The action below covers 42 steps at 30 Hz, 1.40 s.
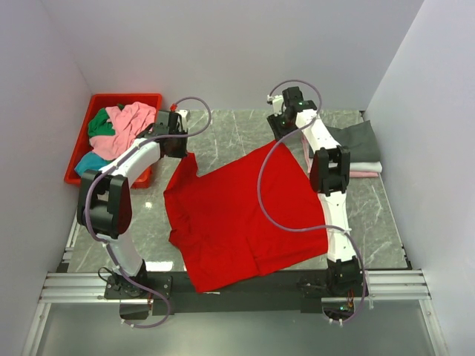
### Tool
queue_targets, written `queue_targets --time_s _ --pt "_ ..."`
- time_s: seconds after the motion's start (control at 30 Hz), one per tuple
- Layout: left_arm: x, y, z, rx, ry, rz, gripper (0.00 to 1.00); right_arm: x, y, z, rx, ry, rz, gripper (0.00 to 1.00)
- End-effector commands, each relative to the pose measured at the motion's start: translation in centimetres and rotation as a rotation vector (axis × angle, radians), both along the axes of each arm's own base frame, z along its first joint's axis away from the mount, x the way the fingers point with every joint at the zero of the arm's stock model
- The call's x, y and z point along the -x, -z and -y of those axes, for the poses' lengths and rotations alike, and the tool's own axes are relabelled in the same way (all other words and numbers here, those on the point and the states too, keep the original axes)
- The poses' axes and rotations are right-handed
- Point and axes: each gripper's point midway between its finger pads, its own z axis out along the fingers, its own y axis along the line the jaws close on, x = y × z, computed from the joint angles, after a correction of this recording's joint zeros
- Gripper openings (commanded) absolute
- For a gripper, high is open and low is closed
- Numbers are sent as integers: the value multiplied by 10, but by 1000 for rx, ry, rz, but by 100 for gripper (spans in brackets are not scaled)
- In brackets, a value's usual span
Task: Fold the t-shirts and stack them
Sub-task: Flatten the tshirt out
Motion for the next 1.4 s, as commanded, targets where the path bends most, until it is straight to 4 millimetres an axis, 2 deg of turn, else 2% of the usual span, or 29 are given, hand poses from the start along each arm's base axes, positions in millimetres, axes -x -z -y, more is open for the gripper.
queue_targets --time_s 0.0,0.2,0.43,0.57,1.1,1.2,1.37 --pt "3 -16 2 13 18 36 1 -16 -1 3 49 -17 60 58" --pt "2 -18 1 10 16 40 1 -16 19 5 70 -29 33 57" --pt "2 -17 0 0 14 38 1 -9 33 -3 32 -69 -10 40" --pt "2 -15 -1 -3 13 32 1 -4 39 -4 25 -83 -35 35" --pt "3 -18 -1 4 10 38 2 2 41 -4 -69 -85 -80 34" --pt "3 -18 -1 6 10 36 2 4 41 -2 -98 -74 -98 25" --pt "3 -17 0 5 10 33 2 4 41 -1 -117 -71 -104 19"
